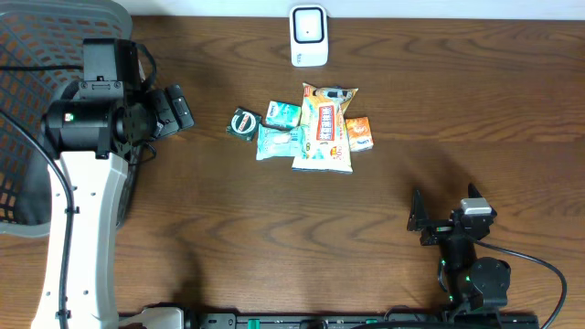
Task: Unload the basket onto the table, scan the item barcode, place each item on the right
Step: 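Move the left gripper back over the tin beside the items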
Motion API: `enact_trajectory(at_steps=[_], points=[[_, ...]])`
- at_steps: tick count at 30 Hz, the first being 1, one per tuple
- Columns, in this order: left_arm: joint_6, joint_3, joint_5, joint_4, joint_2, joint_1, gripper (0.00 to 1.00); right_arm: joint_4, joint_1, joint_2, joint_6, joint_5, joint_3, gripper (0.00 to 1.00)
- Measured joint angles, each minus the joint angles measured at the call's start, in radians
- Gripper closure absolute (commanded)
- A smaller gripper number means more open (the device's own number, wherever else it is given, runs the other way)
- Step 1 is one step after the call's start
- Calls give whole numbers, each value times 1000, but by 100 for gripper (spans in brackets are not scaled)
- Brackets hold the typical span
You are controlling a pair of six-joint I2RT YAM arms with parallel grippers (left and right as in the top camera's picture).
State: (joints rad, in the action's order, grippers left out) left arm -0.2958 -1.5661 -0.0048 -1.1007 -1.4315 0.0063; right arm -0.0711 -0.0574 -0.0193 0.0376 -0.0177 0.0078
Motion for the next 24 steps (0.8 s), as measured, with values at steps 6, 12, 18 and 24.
enact_trajectory(at_steps=[6, 12, 18, 24], points=[[0, 0, 1, -8, 0, 0, 2, 0, 0, 0, 0, 0, 0, 1], [88, 0, 137, -34, 0, 1, 2, 0, 0, 0, 0, 0, 0, 1], [264, 0, 396, -37, 0, -4, 2, 0, 0, 0, 0, 0, 0, 1], [356, 0, 476, -46, 0, -89, 2, 0, 0, 0, 0, 0, 0, 1]])
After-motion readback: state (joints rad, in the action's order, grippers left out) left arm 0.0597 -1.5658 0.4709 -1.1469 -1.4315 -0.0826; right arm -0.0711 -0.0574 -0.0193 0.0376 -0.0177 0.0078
